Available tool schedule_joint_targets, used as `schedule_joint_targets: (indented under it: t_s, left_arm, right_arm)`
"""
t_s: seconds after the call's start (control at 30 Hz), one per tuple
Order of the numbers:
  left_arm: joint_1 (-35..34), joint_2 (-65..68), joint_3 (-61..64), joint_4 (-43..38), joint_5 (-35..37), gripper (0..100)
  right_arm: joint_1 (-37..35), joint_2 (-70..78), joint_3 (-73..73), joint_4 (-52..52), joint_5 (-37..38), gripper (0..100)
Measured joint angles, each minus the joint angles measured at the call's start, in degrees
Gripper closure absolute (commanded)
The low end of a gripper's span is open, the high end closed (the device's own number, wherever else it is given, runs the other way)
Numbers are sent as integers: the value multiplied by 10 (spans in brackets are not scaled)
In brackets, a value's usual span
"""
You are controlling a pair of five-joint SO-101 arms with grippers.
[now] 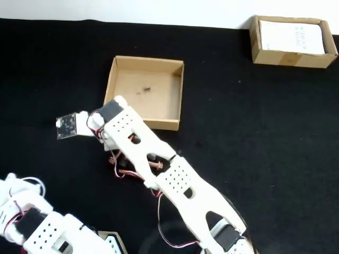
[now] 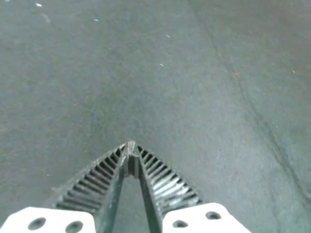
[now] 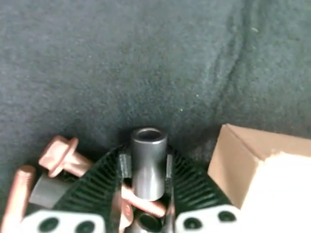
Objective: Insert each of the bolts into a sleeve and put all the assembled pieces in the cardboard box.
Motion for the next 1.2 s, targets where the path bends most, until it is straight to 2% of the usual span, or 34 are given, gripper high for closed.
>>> schedule_joint_targets:
  t_s: [0.3,0.47,0.67,0.87,1.03,1.2]
  left_arm:
    - [87,0,0,68,2,973]
    - [157,0,-3,135,2,973]
    - [247,0,-83,179,2,976]
    - [353,25,-262,308,1,976]
    - [441,158,-411,409,0,976]
    - [517,329,-499,443,0,976]
  right_arm:
    - [53,-210,4,91,-135,991]
    - [112,-369,43,98,-241,991]
    - [178,-582,306,98,-310,991]
    - [243,-807,626,92,-356,991]
    - [308,-993,825,55,-390,991]
    - [393,-1141,1000,1,-390,991]
